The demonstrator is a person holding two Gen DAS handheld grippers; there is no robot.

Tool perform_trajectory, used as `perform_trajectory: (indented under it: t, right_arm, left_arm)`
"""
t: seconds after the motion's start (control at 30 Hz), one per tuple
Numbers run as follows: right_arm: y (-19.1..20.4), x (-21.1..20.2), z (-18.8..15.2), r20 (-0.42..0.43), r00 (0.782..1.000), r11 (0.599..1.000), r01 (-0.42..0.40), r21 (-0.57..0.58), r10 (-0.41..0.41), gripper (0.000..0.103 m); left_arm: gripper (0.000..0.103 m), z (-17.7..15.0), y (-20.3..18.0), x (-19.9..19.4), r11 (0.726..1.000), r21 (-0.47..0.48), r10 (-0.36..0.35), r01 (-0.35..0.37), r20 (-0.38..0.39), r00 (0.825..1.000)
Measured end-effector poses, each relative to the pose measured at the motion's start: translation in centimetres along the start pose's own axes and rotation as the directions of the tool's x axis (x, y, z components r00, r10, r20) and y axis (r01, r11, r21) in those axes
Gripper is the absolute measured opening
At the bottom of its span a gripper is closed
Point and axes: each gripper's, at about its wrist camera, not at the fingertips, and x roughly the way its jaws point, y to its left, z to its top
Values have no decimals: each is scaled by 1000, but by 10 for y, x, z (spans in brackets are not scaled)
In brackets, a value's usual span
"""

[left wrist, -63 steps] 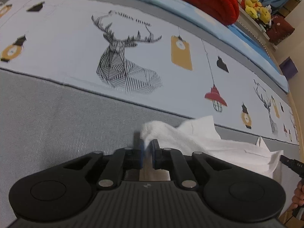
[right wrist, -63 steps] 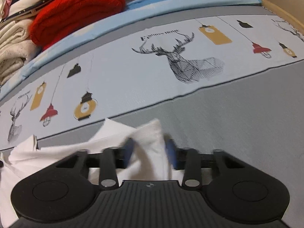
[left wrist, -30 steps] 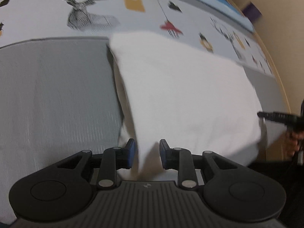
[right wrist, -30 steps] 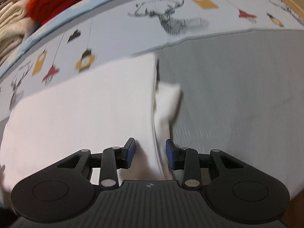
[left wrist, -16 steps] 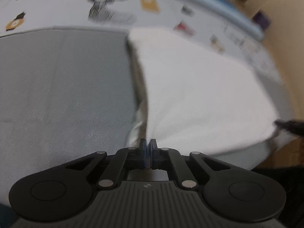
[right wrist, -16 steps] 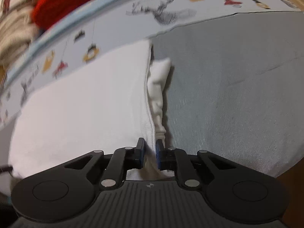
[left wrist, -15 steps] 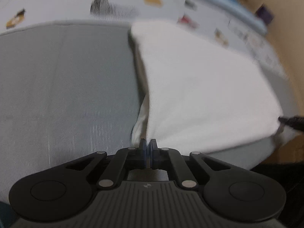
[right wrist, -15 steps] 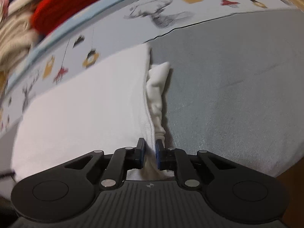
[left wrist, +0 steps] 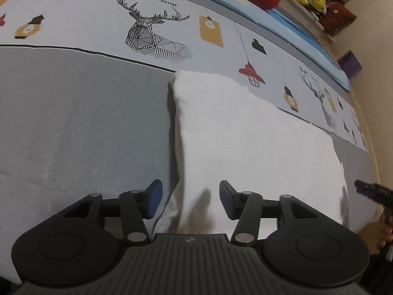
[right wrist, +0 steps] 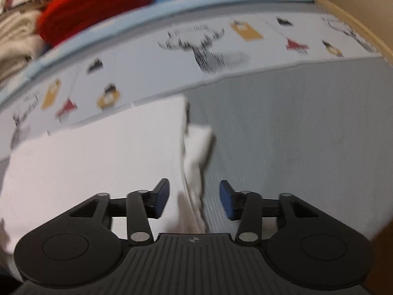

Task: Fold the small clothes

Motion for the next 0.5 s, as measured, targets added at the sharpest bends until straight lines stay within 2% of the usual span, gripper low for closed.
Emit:
perform_trajectory:
  t: [0.07,0.17,0.23,0.37,0.5]
  right_arm:
    - [-2,17,2,-20,1000,999,-11,41,12,56]
    - [0,37,8,-63,997,993,-25,118,33,56]
    - [4,49,12,-84,996,994,-31,108,41,56]
    - [15,74,8,-199,980,999,22,39,-14,61]
    - [16,84,9,-233,972,998,26,64,-10,61]
  left_arm:
    - [67,7,-3,10,1000,-15,11,-11,-5,1000]
    - [68,14,-8,27,999,-32,42,-43,-20,999]
    - [68,19,-11,38,998,-38,58,-59,-30,998]
    - [68,26,-17,56,998,-30,59,-60,-43,997]
    - [66,27,-23,69,995,1,96,-96,-46,994]
